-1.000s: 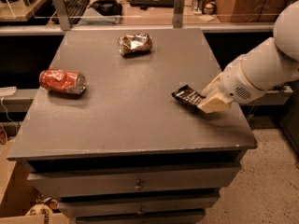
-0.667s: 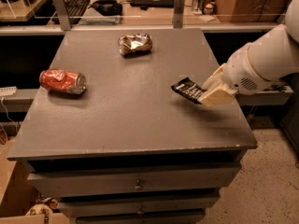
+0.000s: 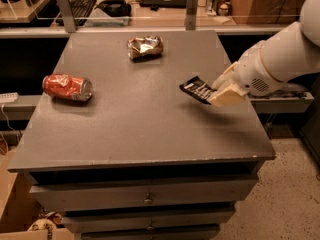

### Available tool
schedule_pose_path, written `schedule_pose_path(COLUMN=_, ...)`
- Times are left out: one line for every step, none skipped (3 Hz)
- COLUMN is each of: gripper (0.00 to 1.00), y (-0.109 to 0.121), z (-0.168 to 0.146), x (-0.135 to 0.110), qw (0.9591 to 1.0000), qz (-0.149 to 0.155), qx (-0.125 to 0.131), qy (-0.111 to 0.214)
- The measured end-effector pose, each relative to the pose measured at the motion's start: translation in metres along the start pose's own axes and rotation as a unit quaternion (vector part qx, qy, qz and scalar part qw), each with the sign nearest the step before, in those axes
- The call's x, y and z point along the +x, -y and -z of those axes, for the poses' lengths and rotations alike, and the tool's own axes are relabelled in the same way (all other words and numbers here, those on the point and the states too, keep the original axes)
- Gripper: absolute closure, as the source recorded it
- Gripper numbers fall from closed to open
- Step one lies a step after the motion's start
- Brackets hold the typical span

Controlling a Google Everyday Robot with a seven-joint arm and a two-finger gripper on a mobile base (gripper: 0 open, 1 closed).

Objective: Move rxbar chocolate near orange can

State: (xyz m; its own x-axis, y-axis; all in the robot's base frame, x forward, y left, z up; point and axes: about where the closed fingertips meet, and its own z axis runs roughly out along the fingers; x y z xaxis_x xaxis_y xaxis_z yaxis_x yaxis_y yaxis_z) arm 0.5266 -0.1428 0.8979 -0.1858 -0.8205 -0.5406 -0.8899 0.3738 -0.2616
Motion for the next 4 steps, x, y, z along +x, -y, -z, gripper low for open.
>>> schedule_pose_path(gripper=1.00, y=0.034, z=-0.018, x=-0.028, qw=0.9993, qz=0.022, qx=0.024, qy=0.015)
schedule_pose_path(gripper=1.00, y=0.057, z=-0.035, x=-0.046, qw=0.9986, qz=0.030, qx=0.035, qy=0.025)
schedule_pose_path(gripper=1.00, y=0.085, z=-0.063, x=-0.060, qw=0.9983, qz=0.023, qx=0.037, qy=0.040)
schedule_pose_path(gripper=1.00, y=0.112, z=-0.095, x=-0.070, qw=0.9983, qz=0.015, qx=0.030, qy=0.048)
